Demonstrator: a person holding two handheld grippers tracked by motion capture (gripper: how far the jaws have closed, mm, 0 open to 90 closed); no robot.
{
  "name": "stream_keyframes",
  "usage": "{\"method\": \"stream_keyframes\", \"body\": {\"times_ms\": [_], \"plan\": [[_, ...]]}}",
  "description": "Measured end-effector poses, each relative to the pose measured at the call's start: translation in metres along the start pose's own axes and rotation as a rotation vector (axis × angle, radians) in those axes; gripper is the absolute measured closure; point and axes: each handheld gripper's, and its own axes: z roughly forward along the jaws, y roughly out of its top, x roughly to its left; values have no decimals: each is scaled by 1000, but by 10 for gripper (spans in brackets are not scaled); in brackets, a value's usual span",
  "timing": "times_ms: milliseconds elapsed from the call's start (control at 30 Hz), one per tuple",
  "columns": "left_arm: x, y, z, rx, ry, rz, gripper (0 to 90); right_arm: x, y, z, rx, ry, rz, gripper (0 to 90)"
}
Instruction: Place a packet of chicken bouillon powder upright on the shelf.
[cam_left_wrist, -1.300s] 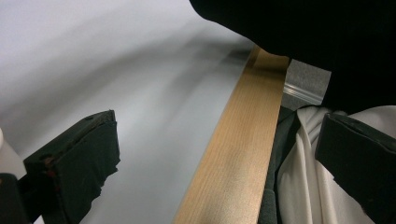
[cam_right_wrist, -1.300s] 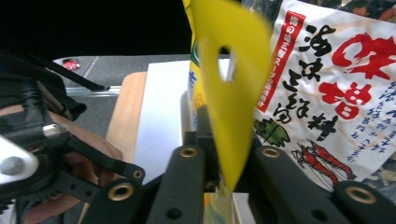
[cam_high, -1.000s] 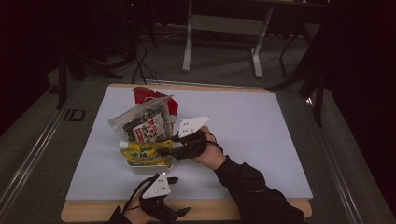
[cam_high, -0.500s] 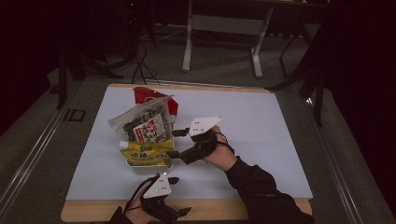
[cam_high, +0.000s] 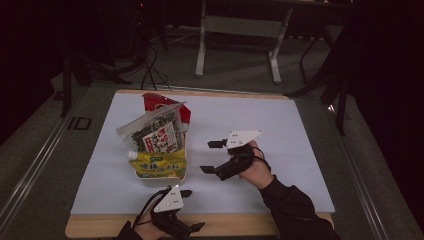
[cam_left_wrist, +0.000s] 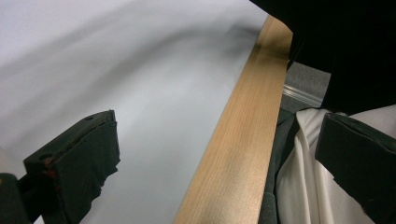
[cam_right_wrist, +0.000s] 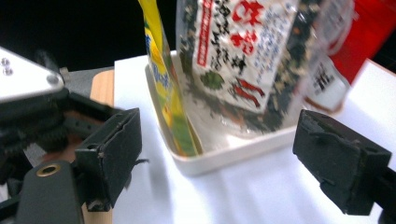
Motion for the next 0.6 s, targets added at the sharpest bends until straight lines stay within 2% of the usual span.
{"method": "stream_keyframes", "body": {"times_ms": [67, 300, 467, 567, 600], "plan": [[0, 0, 0, -1, -1, -1, 10, -1, -12, -10, -1, -9, 28, 150], [0, 0, 1, 3, -2, 3, 10, 0, -32, -24, 4, -56, 49, 149], [0, 0, 0, -2, -4, 2, 10, 1, -43, -32, 4, -72, 69, 150], [0, 0, 0, 0, -2, 3, 10, 2, -49, -34, 17, -85, 64, 150], [0, 0, 0, 2, -1, 6, 10, 2, -59, -41, 36, -93, 77, 150]]}}
